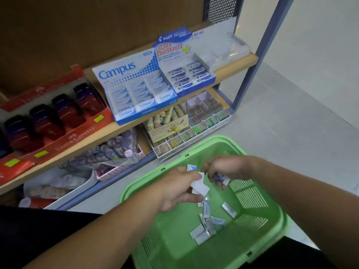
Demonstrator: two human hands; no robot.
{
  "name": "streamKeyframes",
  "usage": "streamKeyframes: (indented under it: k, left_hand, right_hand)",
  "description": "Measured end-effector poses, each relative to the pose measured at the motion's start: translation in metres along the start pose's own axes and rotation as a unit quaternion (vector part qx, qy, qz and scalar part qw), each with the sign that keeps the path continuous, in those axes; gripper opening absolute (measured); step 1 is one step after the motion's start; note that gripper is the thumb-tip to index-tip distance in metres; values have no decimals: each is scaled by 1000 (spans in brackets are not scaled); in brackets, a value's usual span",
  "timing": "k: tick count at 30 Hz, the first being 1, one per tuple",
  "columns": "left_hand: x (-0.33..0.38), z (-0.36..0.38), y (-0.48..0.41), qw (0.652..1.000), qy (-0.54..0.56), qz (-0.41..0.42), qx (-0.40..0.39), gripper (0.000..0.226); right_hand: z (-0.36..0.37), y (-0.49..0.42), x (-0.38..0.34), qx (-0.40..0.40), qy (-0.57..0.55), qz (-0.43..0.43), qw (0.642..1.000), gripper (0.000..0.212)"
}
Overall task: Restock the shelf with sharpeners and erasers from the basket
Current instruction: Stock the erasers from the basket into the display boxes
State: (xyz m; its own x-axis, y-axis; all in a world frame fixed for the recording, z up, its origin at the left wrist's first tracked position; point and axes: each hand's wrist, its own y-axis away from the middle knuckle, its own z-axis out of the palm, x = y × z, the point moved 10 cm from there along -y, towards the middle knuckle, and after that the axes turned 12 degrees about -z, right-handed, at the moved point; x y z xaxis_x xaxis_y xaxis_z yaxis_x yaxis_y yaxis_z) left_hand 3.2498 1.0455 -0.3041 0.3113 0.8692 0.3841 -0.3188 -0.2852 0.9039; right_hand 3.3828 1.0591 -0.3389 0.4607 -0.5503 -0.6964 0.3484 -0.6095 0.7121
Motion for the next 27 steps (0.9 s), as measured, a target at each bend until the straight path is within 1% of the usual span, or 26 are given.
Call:
streamKeyframes:
  k: [3,6,9,11,14,16,18,19,20,21,22,24,26,27]
  left_hand:
    - [38,-9,43,999,0,35,6,13]
    - [73,-17,82,997,-17,77,11,9]
    - [98,-25,112,992,-58,111,15,14]
    - [112,-31,127,988,-76,130,27,17]
    - [130,-43,140,985,-66,148,56,4]
    - [143,-51,141,984,-58,153,75,3]
    - [158,-57,141,983,-60,152,84,2]
    - [166,-59,139,983,-64,152,85,5]
    - [174,-60,139,982,-63,154,89,8]
    - [183,-62,137,981,-63,157,94,6]
    - [192,-63,137,980,-56,163,101,1]
    - [210,-67,132,977,-42,174,119,6]
    - [224,-70,124,975,-25,181,124,4]
    - [229,-71,118,975,-14,186,119,8]
  right_hand:
    - [-9,33,-55,-33,-113,-25,993,47]
    - [-21,65,-103,-57,-158,-80,983,58]
    - [-27,88,-143,-79,-160,-154,972,54]
    - [-32,96,-163,-73,-183,-196,961,50]
    - [-38,99,-183,-52,-196,-235,951,40]
    - [-41,95,-192,-35,-200,-240,949,32]
    - [-51,88,-201,2,-196,-242,950,26]
    - [-59,85,-208,27,-188,-248,950,28]
    - [-70,81,-214,60,-173,-253,950,32]
    - [-84,79,-219,108,-149,-258,948,31]
    - [-101,78,-224,169,-124,-261,942,25]
    - [-137,77,-233,281,-89,-268,917,20]
    - [-161,72,-243,334,-76,-274,899,12]
    - [-170,67,-245,350,-73,-272,893,9]
